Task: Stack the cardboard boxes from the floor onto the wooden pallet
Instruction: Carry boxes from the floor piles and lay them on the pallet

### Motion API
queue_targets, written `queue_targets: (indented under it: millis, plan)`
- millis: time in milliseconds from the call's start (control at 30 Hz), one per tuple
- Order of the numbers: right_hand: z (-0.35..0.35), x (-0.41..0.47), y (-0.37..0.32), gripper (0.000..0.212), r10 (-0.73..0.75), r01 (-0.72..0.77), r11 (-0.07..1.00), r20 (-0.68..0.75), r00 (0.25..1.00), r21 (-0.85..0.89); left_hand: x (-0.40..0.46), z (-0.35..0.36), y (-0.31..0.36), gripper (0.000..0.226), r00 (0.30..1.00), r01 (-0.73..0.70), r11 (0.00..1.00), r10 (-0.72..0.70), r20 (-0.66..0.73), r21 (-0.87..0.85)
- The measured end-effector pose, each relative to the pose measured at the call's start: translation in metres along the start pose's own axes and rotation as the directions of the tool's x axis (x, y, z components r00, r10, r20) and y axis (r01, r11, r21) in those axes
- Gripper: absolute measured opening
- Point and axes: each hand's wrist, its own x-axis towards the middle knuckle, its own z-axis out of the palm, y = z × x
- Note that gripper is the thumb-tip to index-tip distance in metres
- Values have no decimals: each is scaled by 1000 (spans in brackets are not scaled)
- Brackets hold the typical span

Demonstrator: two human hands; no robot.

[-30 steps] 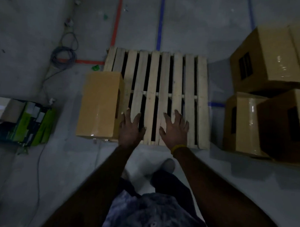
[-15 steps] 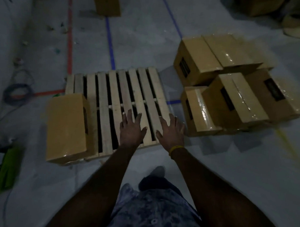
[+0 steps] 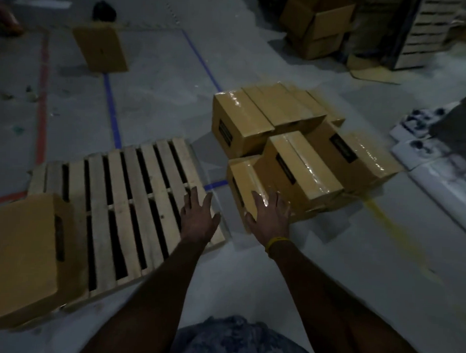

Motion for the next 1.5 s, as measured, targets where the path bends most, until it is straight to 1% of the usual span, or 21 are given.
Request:
queue_targets:
  millis: [200,300,367,467,633,833,1033,1133,1300,1500]
  plan:
    - [-41,31,146,66,91,-91,996,-2,996,0,41,47,141,70,998,-68,996,67,-11,-62]
    - [-53,41,199,67,144,-144,989,-6,990,-27,57,65,195,70,997,-81,993,82,3,-83]
    - [-54,49,222,68,165,-165,984,-7,986,-64,68,76,219,71,996,-90,994,92,23,-63]
    - [-52,70,248,67,197,-197,980,15,980,-29,91,89,241,71,993,-105,994,106,57,-35]
    - [-42,119,280,66,221,-223,975,60,973,11,147,106,267,70,990,-97,994,102,94,-50]
    - [-44,209,317,69,227,-222,973,93,969,-58,238,130,316,71,988,-83,991,96,125,-105]
    - [-55,292,333,67,243,-244,970,110,964,1,309,138,347,71,981,-97,986,118,155,-137]
    - [-56,317,346,67,245,-246,969,136,960,-6,336,144,353,69,985,-65,988,87,151,-143]
    - [-54,364,382,67,217,-210,976,166,962,-59,372,167,370,69,988,6,991,16,155,-137]
    - [-32,437,426,69,105,-94,994,244,964,-55,408,210,395,72,979,143,978,-118,166,-152]
